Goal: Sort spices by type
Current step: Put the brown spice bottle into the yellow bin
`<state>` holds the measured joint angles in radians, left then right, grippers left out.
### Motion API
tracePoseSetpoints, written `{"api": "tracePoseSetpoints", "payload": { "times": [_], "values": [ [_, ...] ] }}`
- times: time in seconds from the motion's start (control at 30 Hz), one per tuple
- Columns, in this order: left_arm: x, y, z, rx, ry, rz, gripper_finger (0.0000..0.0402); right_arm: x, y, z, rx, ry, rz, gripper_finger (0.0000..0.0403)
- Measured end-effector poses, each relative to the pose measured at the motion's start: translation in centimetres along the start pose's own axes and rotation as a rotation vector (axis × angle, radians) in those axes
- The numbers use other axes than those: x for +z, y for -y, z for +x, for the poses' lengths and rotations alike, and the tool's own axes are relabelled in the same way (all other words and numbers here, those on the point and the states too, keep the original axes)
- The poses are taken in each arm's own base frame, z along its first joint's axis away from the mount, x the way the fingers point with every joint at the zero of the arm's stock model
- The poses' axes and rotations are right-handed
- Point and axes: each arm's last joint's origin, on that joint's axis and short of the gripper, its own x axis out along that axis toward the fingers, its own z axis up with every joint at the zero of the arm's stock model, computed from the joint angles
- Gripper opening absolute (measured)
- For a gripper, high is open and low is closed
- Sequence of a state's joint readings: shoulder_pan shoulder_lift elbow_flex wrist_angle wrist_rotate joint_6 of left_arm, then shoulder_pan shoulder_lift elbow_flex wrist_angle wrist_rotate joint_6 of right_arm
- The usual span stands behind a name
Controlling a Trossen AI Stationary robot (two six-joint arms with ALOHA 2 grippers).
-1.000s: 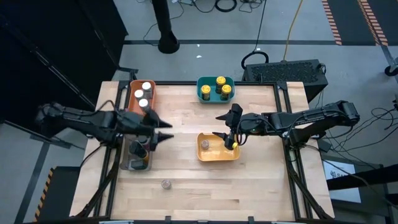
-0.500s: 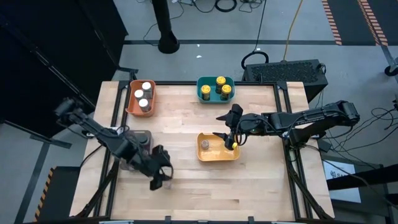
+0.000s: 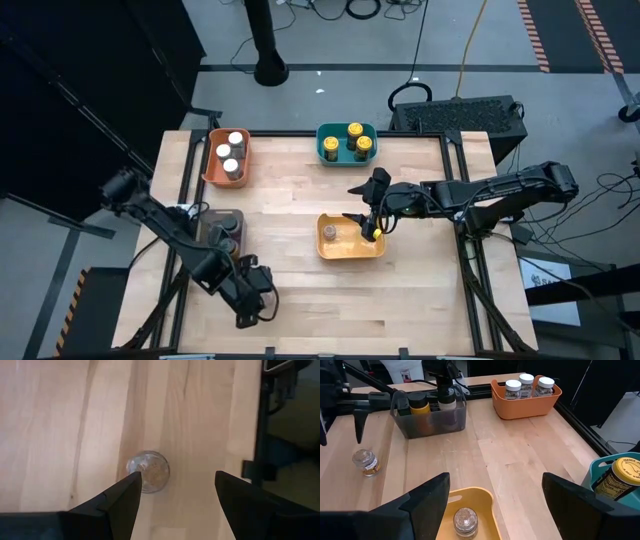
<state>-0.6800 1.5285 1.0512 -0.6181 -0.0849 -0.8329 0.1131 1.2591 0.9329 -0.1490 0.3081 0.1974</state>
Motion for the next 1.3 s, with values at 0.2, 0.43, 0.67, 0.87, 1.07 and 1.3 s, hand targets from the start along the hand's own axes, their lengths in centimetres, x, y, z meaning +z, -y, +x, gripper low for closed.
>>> {"api": "tracePoseSetpoints", "payload": {
  "times": [0.2, 0.43, 0.67, 0.87, 1.07, 1.3],
  "values": [
    [-0.1, 0.0, 1.3, 0.063, 0.01, 0.017, 0.0258, 0.0, 0.0, 0.0, 0.0, 0.0, 0.0, 0.03],
    [-0.4, -0.1, 2.9, 0.11, -0.022, 0.042, 0.0258, 0.0, 0.0, 0.0, 0.0, 0.0, 0.0, 0.03],
    [-0.6, -0.3, 4.3, 0.149, -0.049, 0.049, 0.0258, 0.0, 0.0, 0.0, 0.0, -0.002, -0.001, 0.03],
    [-0.7, -0.3, 4.9, 0.162, -0.054, 0.054, 0.0258, 0.0, 0.0, 0.0, 0.0, -0.004, -0.001, 0.03],
    [-0.9, -0.4, 5.8, 0.19, -0.064, 0.056, 0.0258, -0.1, 0.0, 0.0, -0.001, -0.005, -0.002, 0.03],
    [-1.1, -0.5, 7.2, 0.215, -0.071, 0.058, 0.0258, -0.1, 0.0, 0.0, -0.001, -0.005, -0.002, 0.03]
  ]
}}
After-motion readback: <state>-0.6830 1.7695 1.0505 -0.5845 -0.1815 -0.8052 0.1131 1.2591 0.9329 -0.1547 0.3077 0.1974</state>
